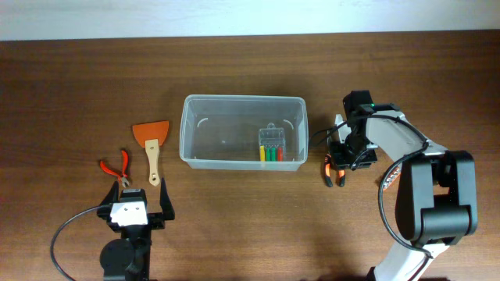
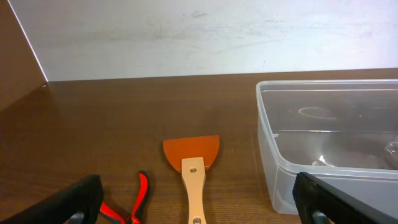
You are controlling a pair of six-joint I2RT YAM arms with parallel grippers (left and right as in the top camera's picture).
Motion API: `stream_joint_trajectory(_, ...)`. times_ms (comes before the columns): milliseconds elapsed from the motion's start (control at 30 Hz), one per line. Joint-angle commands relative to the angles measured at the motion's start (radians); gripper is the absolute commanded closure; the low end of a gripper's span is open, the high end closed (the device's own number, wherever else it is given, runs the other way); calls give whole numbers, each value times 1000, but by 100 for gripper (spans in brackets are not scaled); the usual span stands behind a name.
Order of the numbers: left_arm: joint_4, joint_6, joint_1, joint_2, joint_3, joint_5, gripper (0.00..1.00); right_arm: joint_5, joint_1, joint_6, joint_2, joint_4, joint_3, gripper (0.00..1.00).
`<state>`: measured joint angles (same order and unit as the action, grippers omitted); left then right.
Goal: Pack container
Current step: 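Lower the right gripper and grasp the orange-black pliers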
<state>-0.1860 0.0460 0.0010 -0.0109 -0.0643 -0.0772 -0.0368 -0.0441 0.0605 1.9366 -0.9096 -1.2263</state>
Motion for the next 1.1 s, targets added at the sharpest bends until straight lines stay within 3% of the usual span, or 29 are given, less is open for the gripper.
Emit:
stream_joint_trajectory(0, 3, 16, 4, 6, 10, 14, 1, -13, 5, -5, 8, 3, 6, 71)
stream_joint_trajectory(67, 3, 16, 4, 6, 10, 14, 1, -13, 5, -5, 8, 3, 6, 76)
stream_joint_trajectory(200, 3, 16, 4, 6, 10, 14, 1, -21, 5, -5, 8, 5, 7, 77)
stream_joint_trajectory(300, 3, 16, 4, 6, 10, 14, 1, -36, 5, -5, 8, 8, 11, 90)
stream_joint_trajectory(400, 3, 16, 4, 6, 10, 14, 1, -42, 5, -5, 8, 10, 16, 95)
stream_joint_trajectory(733, 3, 16, 4, 6, 10, 14, 1, -38, 6, -16, -9, -16, -18, 96)
stream_joint_trajectory(1067, 3, 16, 4, 6, 10, 14, 1, 34, 8, -16, -27, -206, -299, 96)
